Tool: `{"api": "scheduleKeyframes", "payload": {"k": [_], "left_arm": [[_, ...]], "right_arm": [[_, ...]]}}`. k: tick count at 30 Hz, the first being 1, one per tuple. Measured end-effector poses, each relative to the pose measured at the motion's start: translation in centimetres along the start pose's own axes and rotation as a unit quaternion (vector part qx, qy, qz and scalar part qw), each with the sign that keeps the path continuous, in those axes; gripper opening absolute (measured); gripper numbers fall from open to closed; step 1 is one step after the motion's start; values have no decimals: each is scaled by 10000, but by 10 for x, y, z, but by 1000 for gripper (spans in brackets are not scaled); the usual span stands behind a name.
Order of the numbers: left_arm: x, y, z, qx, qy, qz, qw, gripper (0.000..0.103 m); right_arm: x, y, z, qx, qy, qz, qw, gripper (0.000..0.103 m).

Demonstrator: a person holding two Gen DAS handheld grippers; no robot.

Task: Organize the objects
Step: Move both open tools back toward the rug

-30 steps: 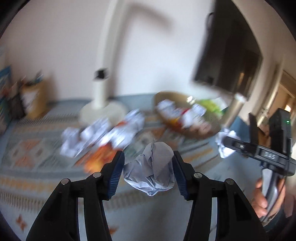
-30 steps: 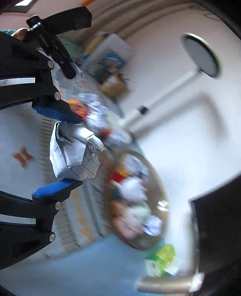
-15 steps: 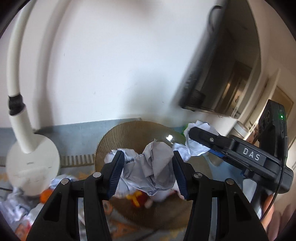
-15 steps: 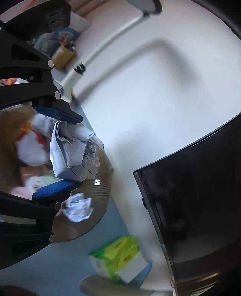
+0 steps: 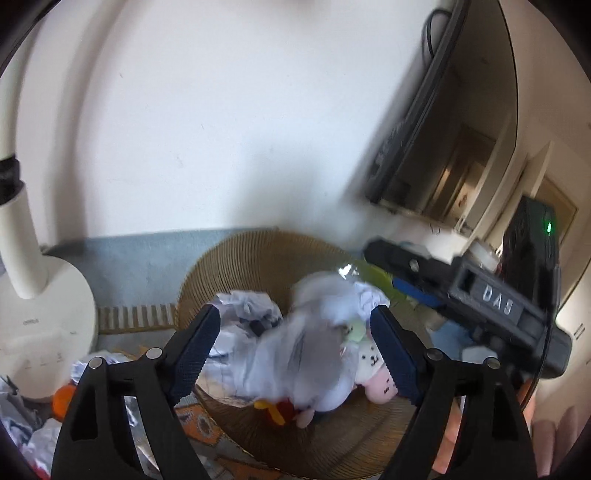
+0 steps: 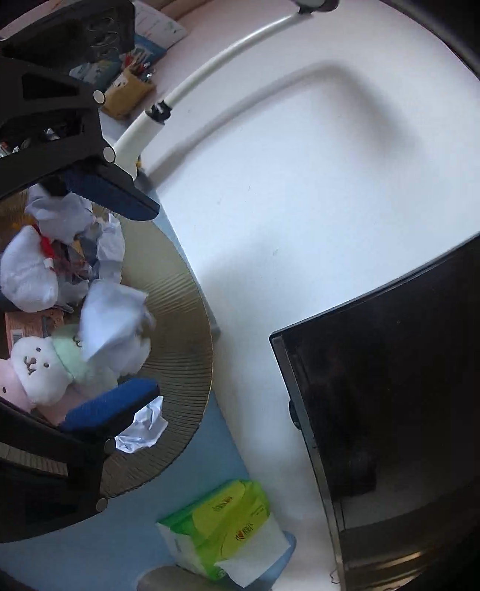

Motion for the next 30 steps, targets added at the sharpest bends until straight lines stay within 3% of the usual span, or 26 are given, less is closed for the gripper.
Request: {"api": "scheduleKeyframes", "payload": {"k": [5, 10, 13, 15, 17, 19, 21, 24, 26, 30], "left_arm": [[10, -28, 5, -190, -230, -114, 9995, 83], [7, -98, 7, -197, -392, -428, 9981, 83], [-9, -148, 12, 165, -295, -557, 9979, 84], [-28, -181, 25, 532, -260, -666, 9960, 99], [-52, -216, 45, 994, -333, -866, 9907, 102], [-77, -242, 73, 1498, -467, -966, 9829, 102], [-101, -257, 102, 2251, -535, -992, 9678, 102], [-125, -258, 136, 2981, -517, -842, 9494, 102], [-136, -259, 151, 3152, -564, -814, 9439, 102], [-141, -250, 161, 2998, -738, -710, 9485, 102]], "right_arm": [[7, -17, -2, 38, 230, -109, 9997, 87], [4, -61, 30, 294, 30, -4, 9996, 88], [-15, -99, 53, 275, -245, -36, 9993, 101], [-39, -118, 65, 338, -368, -21, 9987, 103], [-69, -130, 76, 280, -536, 83, 9981, 103], [-107, -129, 87, 190, -725, 293, 9968, 103], [-141, -121, 92, 132, -780, 477, 9957, 103], [-178, -109, 99, -52, -902, 691, 9935, 103], [-189, -102, 99, -138, -932, 803, 9923, 103], [-191, -100, 101, -303, -1103, 819, 9900, 103]]}}
Point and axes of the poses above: each gripper's, at about its wrist camera, not at the fingertips, and y roughly the way its jaws point, z to its left, x to its top, the point moved 4 cm from there along y, roughly the way its jaws point, and after that the axes turned 9 degrees about -y, right-handed, at the moved point
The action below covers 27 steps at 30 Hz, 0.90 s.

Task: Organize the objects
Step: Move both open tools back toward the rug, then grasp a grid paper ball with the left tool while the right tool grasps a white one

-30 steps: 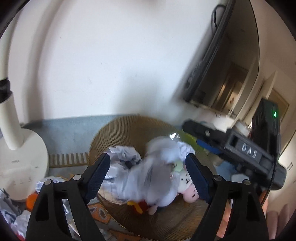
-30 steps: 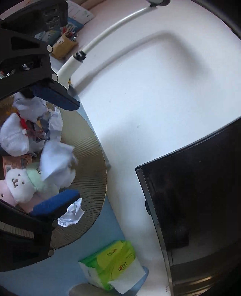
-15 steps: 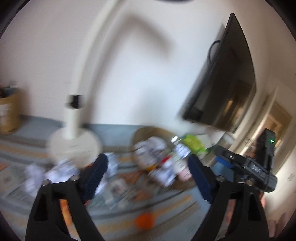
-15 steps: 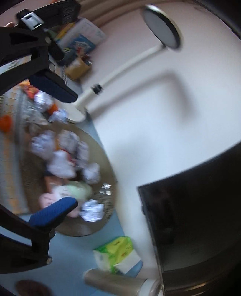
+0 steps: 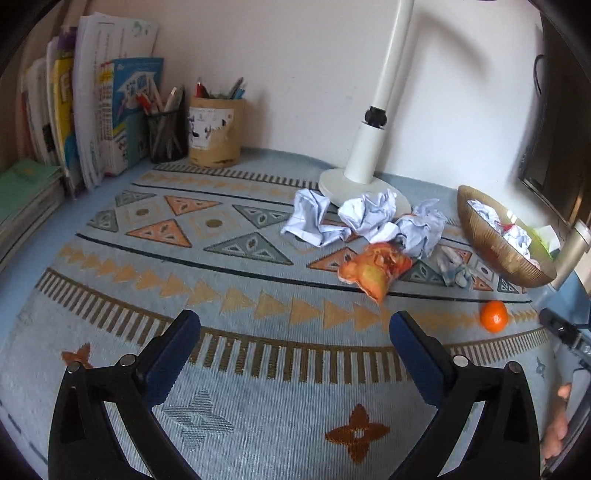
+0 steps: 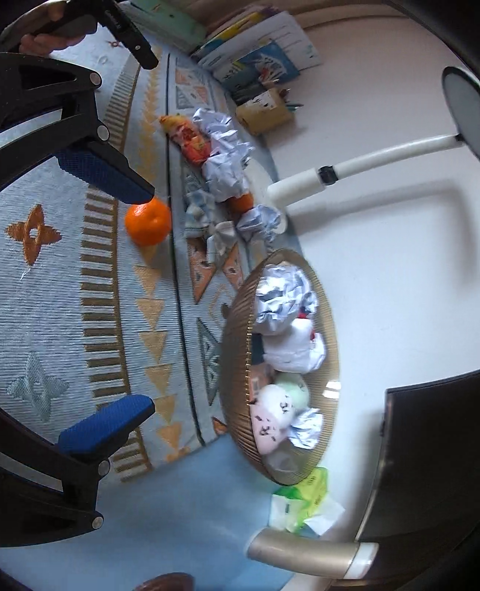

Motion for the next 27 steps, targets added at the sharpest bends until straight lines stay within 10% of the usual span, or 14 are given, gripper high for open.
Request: {"api": "scheduleKeyframes", "payload": {"k": [19, 27], "left_arm": [[-12, -10, -19, -253, 614, 106, 9977, 102], [29, -10, 4, -1039, -13, 579, 9929, 102]], "right_arm": [[-1, 5, 33, -692, -956, 90, 9930, 103], [34, 9, 53, 422, -574, 326, 9969, 103]]}}
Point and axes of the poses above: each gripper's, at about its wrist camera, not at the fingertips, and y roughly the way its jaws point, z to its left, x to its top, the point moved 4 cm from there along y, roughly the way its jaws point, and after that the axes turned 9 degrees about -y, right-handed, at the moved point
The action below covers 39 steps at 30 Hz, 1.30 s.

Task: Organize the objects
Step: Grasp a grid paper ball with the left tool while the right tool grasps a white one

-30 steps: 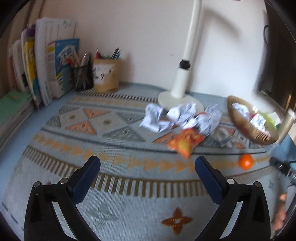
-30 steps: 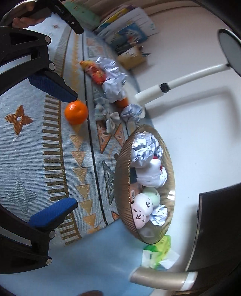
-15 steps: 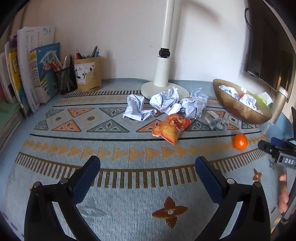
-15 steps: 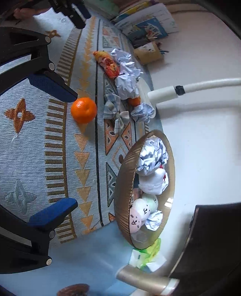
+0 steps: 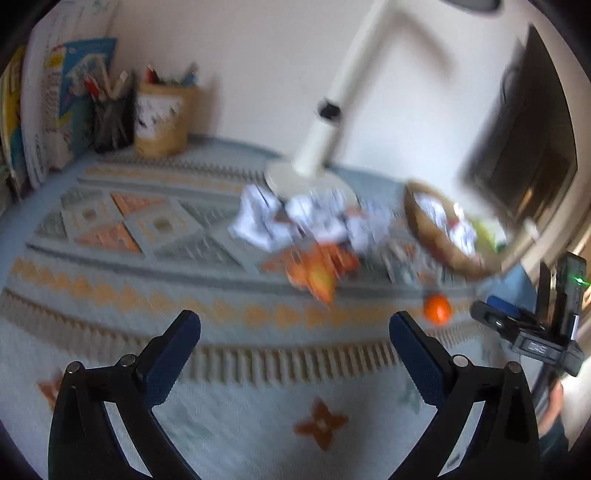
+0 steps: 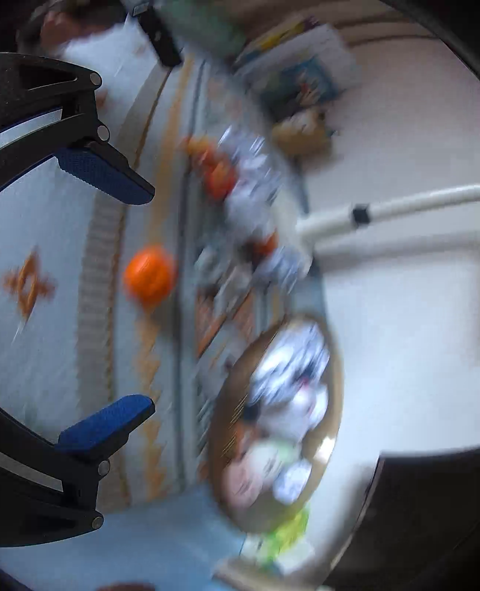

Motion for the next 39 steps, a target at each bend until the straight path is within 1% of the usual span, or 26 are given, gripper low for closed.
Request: {"api": "scheduleKeyframes", "payload": {"k": [1, 2, 3, 4, 6, 8, 10, 11, 12, 14, 15, 16, 17, 18, 19, 20, 21, 23, 25, 27, 30, 32, 34, 37, 38, 39], "left_arm": [[10, 3, 3, 134, 51, -55, 9999, 102], [21, 12, 6, 250, 114, -9, 9996, 102], [32, 22, 9, 276, 116, 81, 9995, 102], [41, 33, 11, 223, 57, 162, 9996, 102], [57, 59, 17, 177, -92, 322, 9993, 102], [67, 82, 19, 263, -100, 399, 9988, 100], [70, 101, 16, 278, -35, 523, 9982, 86], [70, 110, 14, 244, 22, 575, 9980, 81], [70, 117, 13, 264, 44, 605, 9978, 80], [68, 129, 11, 261, 81, 709, 9971, 79], [66, 134, 10, 291, 111, 784, 9964, 70], [65, 136, 9, 319, 142, 838, 9959, 66], [64, 135, 7, 340, 207, 784, 9961, 64], [64, 134, 6, 341, 246, 752, 9963, 58], [63, 134, 4, 324, 279, 784, 9960, 53], [61, 133, 3, 323, 329, 814, 9956, 49], [61, 130, 0, 367, 418, 722, 9958, 44], [60, 122, -4, 340, 530, 554, 9965, 38], [60, 114, -4, 244, 452, 516, 9973, 37], [58, 96, -4, 188, 416, 368, 9983, 37], [48, 52, -6, -92, 225, 85, 9997, 37], [34, 25, -3, -186, 77, -47, 9998, 37], [18, 11, 0, -199, -74, -92, 9997, 37], [-2, 1, 5, -148, -244, -236, 9993, 37], [-7, 0, 7, -205, -324, -276, 9989, 37], [-11, 0, 10, -217, -393, -311, 9985, 37]], "right_arm": [[13, 4, 8, 149, -13, 30, 9999, 103], [24, 11, 15, 274, -3, 134, 9995, 103], [35, 22, 22, 441, 66, 305, 9985, 103], [45, 37, 27, 680, 222, 469, 9963, 103], [57, 64, 31, 1041, 596, 626, 9908, 103], [66, 89, 33, 1068, 869, 661, 9883, 101], [71, 110, 31, 1071, 1108, 696, 9856, 95], [72, 117, 30, 1103, 1195, 705, 9842, 93], [72, 123, 30, 1121, 1275, 699, 9830, 91], [72, 130, 30, 1082, 1298, 632, 9836, 91], [72, 132, 32, 1048, 1252, 596, 9848, 90], [72, 133, 36, 1058, 1196, 552, 9856, 86], [73, 134, 39, 1107, 1142, 498, 9860, 82], [73, 136, 43, 1155, 1065, 456, 9865, 70], [73, 138, 47, 1118, 953, 469, 9880, 55], [73, 140, 49, 1004, 870, 491, 9899, 55], [72, 139, 50, 899, 837, 431, 9915, 54], [73, 132, 48, 869, 849, 304, 9921, 53], [77, 116, 44, 913, 934, 94, 9914, 53], [81, 93, 43, 956, 934, -103, 9910, 53], [72, 50, 52, 1266, 556, -178, 9902, 54], [52, 27, 66, 1579, 198, -25, 9872, 55], [25, 16, 77, 1723, -46, 207, 9848, 57], [-13, 17, 82, 1608, -245, 500, 9854, 57], [-21, 20, 82, 1684, -211, 601, 9837, 57], [-28, 23, 82, 1853, -173, 723, 9799, 57]]}}
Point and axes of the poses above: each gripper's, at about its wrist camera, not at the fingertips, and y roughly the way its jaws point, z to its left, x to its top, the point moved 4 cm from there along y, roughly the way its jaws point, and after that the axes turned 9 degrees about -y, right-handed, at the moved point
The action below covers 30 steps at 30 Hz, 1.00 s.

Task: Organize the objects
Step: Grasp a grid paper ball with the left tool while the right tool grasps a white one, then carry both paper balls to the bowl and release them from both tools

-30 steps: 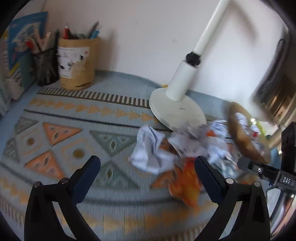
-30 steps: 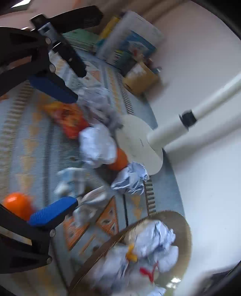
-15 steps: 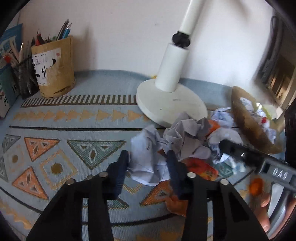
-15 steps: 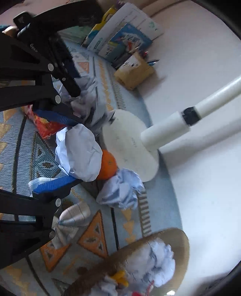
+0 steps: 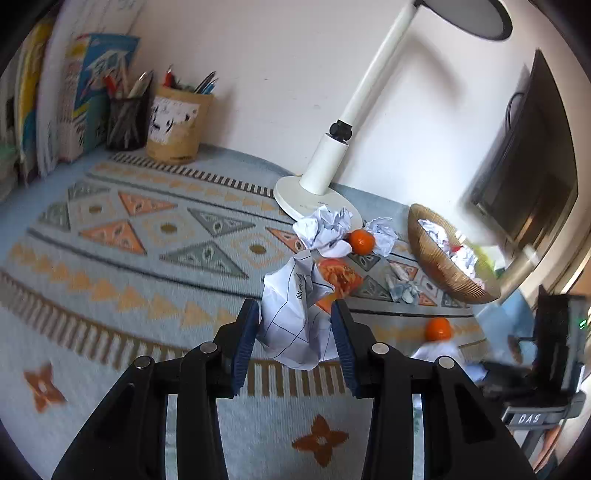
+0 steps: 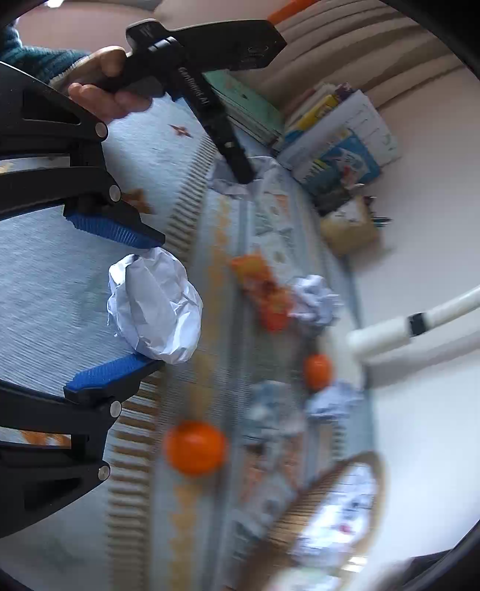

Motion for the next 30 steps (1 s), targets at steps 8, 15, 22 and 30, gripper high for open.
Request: {"api": "scheduleKeyframes", "payload": {"k": [8, 15, 22, 30], "left_arm": [[-3, 1, 12, -231, -211, -23, 9995, 37], [-3, -3, 14, -361, -382, -41, 9986, 38], [-3, -3, 14, -430, -406, -22, 9982, 39], [-9, 0, 5, -478, -180, 85, 9987, 39]], "right_arm": [[-31, -12, 6, 298, -344, 164, 9988, 89], [-41, -10, -3, 279, 623, 200, 9975, 93], [-53, -23, -18, 863, 1748, -348, 9802, 93], [-45, -20, -7, 338, 1210, -376, 9914, 59]]}}
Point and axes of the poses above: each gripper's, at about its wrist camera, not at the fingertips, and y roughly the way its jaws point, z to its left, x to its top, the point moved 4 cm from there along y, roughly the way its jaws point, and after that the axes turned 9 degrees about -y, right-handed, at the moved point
